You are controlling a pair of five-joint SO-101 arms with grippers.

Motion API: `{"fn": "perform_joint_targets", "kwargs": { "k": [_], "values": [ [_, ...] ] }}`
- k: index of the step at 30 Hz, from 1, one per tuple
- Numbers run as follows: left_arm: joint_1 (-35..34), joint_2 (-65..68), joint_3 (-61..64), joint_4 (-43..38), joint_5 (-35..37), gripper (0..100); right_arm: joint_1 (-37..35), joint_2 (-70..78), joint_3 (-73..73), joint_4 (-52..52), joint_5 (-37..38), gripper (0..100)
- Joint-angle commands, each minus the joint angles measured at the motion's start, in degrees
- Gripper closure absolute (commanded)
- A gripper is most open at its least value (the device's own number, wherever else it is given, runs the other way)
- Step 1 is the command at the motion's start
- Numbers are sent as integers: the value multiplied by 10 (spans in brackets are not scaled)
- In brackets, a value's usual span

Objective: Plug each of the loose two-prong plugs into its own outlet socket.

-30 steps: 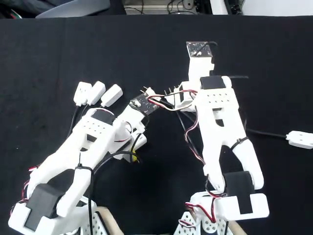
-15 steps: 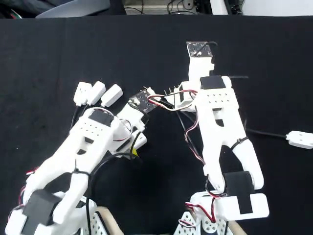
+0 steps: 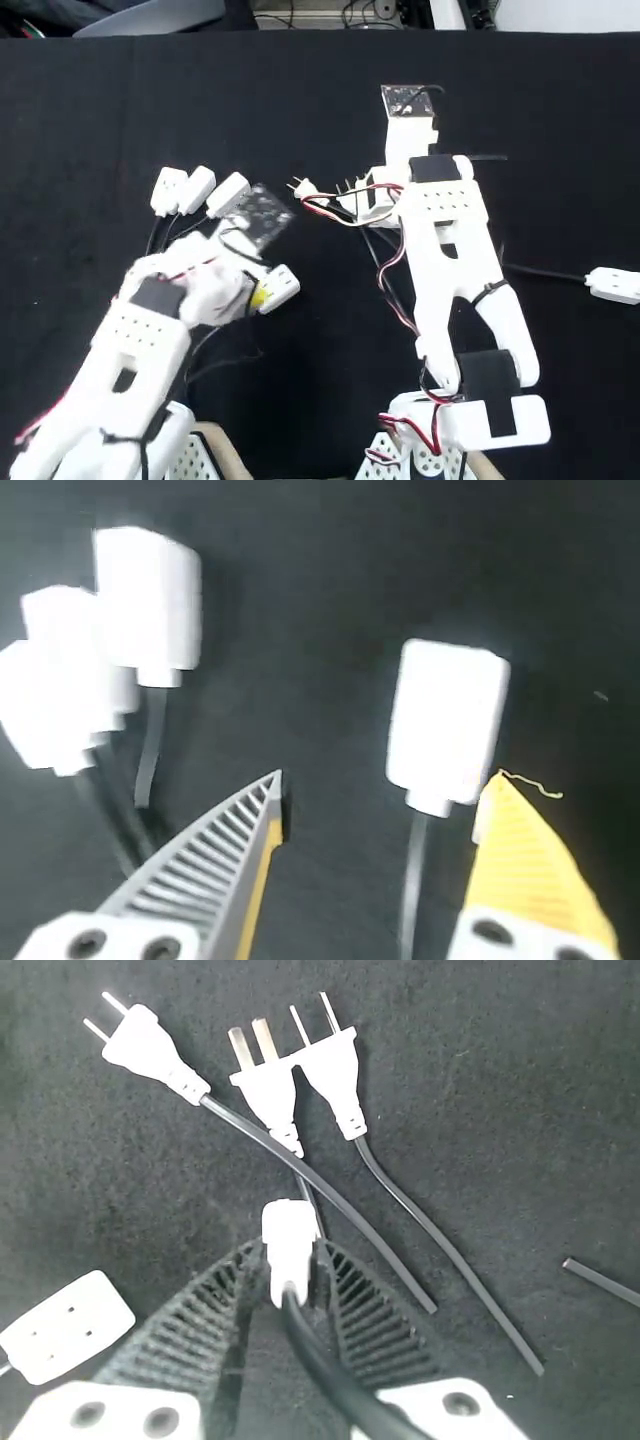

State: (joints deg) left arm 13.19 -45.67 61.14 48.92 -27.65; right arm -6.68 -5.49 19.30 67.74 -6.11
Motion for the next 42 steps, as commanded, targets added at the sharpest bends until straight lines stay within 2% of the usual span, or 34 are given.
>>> {"fn": "perform_joint_targets", "kwargs": {
  "k": [1, 7, 14, 19, 23, 28, 30, 36, 42],
  "values": [
    [-31, -98, 47, -56, 5, 700, -10, -3, -21, 2, -4, 987],
    [-32, -222, 108, -60, 6, 700, -13, -8, -21, 15, -2, 987],
    [-29, -341, 166, -60, 6, 700, -49, -8, -15, 25, 1, 987],
    [-36, -411, 195, -51, 6, 700, -63, -8, -10, 25, 39, 987],
    [-86, -476, 205, 12, 6, 700, -73, -9, -1, 25, 44, 987],
    [-182, -587, 206, 165, 6, 700, -114, -11, 4, 54, 85, 987],
    [-218, -593, 204, 214, 6, 700, -134, -21, 16, 54, 93, 987],
    [-313, -590, 278, 208, 6, 701, -203, -80, 73, 38, 88, 987],
    [-353, -590, 298, 196, 6, 701, -220, -102, 116, -33, 75, 987]
  ]
}}
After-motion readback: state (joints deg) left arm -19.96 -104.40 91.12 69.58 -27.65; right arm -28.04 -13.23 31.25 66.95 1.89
